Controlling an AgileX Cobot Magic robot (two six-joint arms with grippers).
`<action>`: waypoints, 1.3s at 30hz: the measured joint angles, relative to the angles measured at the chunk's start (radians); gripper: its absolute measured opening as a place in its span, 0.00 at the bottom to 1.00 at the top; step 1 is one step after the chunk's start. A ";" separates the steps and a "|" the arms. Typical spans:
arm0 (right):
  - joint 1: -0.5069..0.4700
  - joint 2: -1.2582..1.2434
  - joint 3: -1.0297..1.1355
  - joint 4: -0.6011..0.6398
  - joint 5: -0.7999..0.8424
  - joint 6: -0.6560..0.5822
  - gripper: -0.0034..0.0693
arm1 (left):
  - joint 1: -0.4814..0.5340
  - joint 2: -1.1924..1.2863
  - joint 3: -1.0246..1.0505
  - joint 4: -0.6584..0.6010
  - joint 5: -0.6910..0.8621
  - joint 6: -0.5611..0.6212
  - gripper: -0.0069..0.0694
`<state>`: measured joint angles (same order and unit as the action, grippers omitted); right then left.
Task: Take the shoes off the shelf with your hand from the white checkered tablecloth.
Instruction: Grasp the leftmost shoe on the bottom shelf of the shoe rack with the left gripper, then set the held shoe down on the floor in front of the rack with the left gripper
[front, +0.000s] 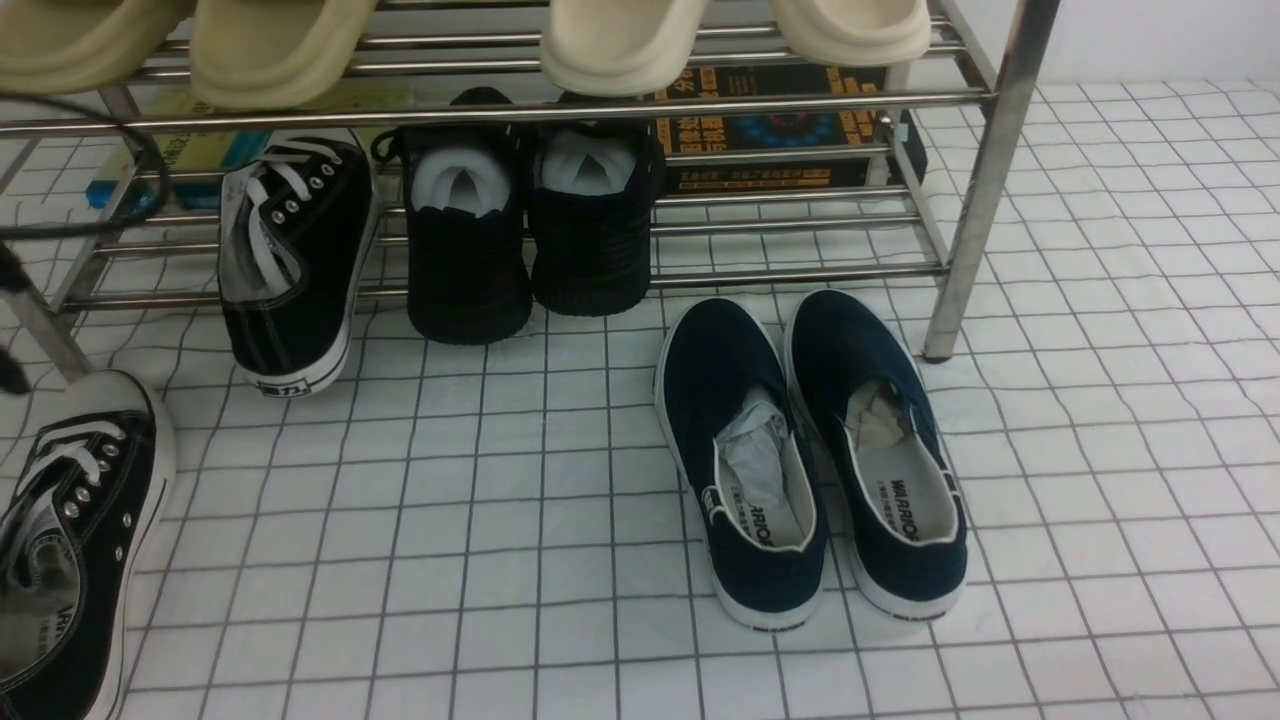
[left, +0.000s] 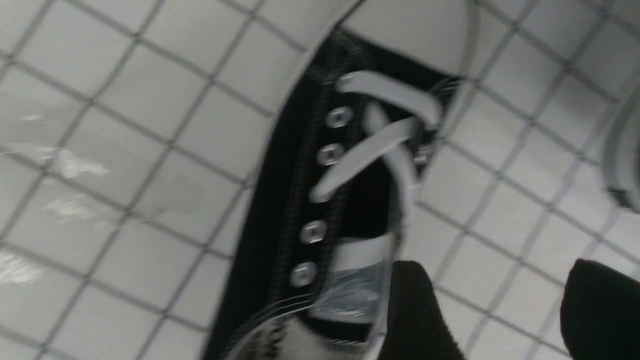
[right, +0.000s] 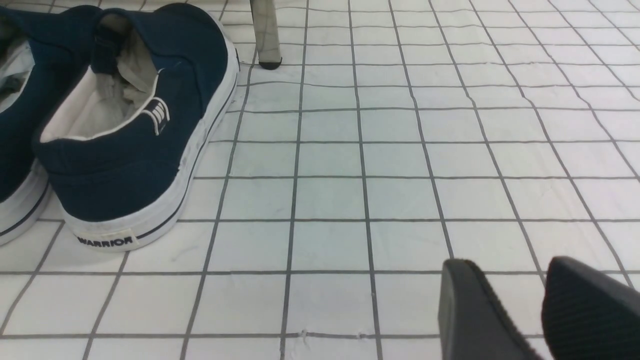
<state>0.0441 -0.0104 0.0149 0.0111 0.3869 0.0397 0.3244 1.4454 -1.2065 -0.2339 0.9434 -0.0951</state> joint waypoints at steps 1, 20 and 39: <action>0.000 0.000 0.000 0.000 0.000 0.000 0.38 | -0.001 0.002 -0.003 -0.026 -0.002 0.006 0.64; 0.000 0.000 0.000 0.000 0.000 0.000 0.38 | -0.192 0.280 -0.049 -0.237 -0.343 0.160 0.63; 0.000 0.000 0.000 0.000 0.000 0.000 0.38 | -0.203 0.099 -0.043 0.043 0.096 0.021 0.11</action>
<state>0.0441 -0.0104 0.0149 0.0111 0.3869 0.0397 0.1215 1.5448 -1.2490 -0.1914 1.0397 -0.0744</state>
